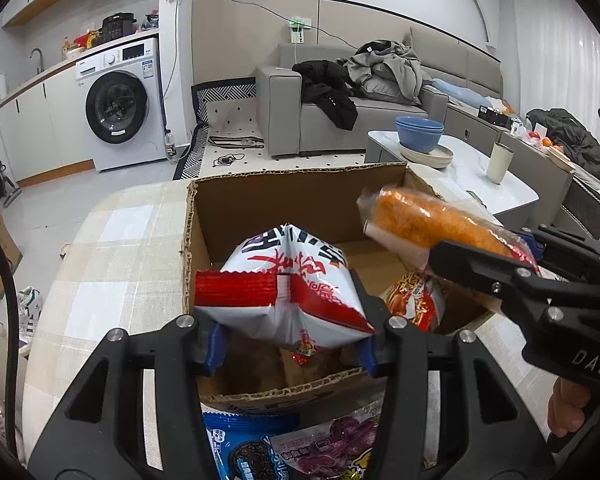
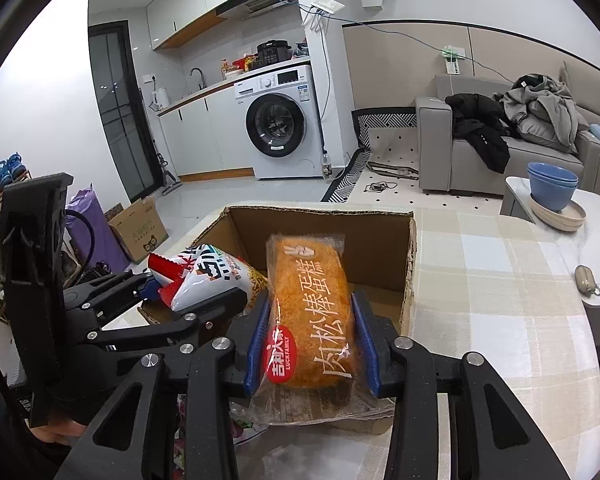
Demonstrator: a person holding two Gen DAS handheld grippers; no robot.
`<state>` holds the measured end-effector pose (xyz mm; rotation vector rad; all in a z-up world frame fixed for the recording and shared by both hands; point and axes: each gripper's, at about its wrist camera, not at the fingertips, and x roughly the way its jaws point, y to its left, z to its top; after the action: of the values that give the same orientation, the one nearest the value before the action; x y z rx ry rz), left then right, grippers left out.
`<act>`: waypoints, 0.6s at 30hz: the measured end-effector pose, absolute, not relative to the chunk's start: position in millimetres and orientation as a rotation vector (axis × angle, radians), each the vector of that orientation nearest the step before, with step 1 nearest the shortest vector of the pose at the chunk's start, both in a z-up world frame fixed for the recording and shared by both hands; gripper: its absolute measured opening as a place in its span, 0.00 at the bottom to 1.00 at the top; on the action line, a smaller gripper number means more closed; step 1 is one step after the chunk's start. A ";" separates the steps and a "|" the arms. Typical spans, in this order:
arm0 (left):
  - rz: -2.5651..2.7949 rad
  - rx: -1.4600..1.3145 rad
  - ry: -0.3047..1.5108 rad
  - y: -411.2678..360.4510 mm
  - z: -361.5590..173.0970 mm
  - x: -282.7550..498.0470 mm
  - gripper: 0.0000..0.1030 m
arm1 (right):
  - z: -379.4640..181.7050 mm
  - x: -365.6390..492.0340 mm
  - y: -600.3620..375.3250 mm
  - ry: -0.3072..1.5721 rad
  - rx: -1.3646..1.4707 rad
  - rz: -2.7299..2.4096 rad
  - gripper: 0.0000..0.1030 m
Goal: Organize snacks
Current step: 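Lower both held packs into the box and open both grippers, then withdraw both grippers from the box back toward the snack pile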
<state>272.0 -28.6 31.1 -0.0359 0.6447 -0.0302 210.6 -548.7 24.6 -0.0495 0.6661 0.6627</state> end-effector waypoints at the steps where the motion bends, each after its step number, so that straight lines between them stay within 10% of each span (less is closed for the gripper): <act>1: -0.032 -0.037 0.647 -29.3 31.7 272.0 0.46 | 25.7 209.0 -550.6 0.661 -0.050 0.663 0.47; 8: -0.079 -0.049 0.657 -24.6 41.5 254.5 0.77 | 37.7 199.2 -576.9 0.617 0.000 0.647 0.88; 18: -0.081 -0.081 0.616 -9.9 60.7 198.0 0.99 | 37.6 170.9 -603.9 0.637 0.023 0.651 0.99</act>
<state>198.0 -9.9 60.7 -0.0811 0.6161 -0.0807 170.9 -603.9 37.6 0.0226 0.6365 0.6512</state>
